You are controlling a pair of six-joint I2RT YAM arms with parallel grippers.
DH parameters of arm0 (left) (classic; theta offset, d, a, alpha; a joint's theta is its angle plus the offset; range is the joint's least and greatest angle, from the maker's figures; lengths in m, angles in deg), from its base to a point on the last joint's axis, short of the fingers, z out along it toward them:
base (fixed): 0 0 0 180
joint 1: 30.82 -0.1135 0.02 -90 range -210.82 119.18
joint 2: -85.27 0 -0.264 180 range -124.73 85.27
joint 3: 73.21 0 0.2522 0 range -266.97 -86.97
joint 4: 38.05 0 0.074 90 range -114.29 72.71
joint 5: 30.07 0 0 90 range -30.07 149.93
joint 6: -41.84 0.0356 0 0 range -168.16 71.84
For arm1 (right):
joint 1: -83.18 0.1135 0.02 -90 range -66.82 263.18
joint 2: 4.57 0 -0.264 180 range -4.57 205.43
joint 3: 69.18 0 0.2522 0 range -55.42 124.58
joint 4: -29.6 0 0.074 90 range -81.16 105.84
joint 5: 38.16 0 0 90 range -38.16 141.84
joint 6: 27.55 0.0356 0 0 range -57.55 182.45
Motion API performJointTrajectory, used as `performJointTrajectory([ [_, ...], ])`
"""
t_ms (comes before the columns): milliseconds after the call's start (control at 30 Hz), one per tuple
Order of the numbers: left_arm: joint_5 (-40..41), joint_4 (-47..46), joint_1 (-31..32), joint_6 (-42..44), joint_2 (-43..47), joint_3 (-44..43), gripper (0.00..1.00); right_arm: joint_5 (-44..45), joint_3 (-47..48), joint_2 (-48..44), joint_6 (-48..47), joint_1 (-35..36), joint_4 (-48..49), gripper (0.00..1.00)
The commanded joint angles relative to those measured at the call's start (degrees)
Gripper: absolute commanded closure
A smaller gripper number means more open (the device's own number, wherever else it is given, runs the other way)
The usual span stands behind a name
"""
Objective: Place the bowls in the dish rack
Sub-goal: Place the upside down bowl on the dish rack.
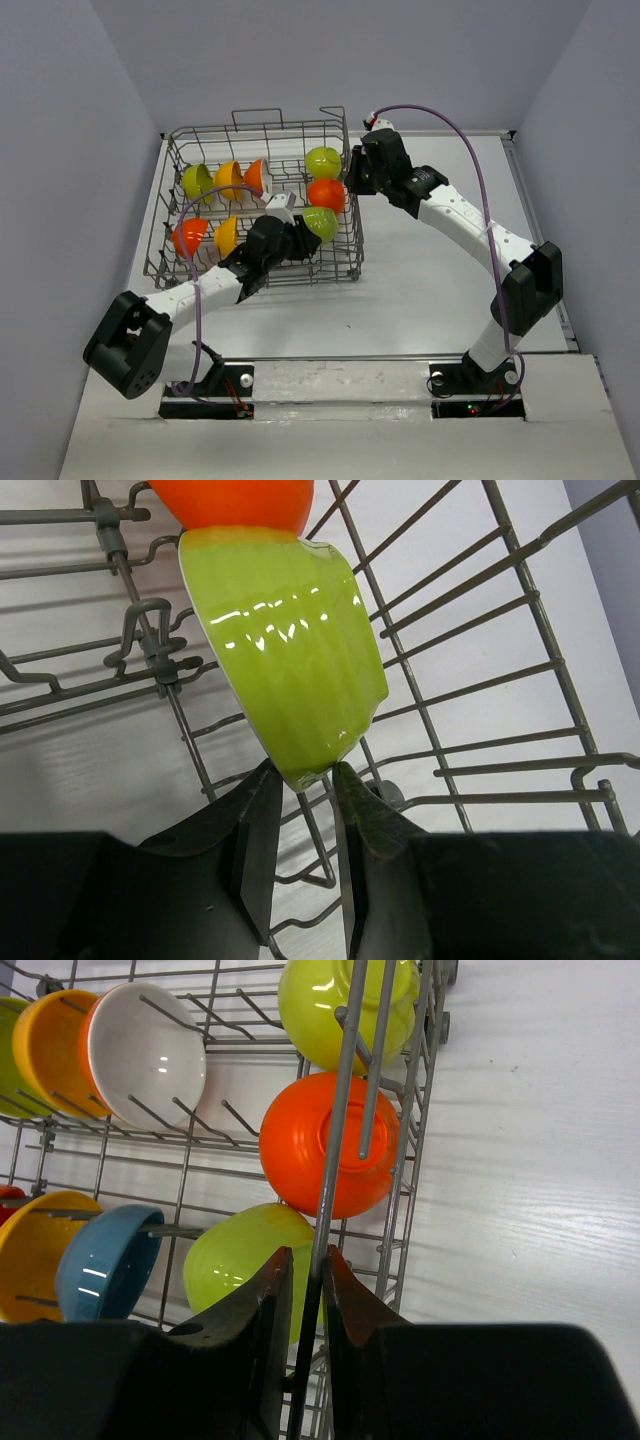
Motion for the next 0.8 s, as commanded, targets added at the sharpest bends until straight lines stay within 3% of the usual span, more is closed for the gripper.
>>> performJointTrajectory([
  [0,1.9,0.3,0.4,1.9,1.9,-1.6,0.64,0.0,1.1,1.3,-2.9,0.1,1.5,0.90],
  [767,1.9,5.4,3.1,4.8,3.8,-4.9,0.64,0.3,0.9,1.0,-3.1,0.1,1.5,0.90],
])
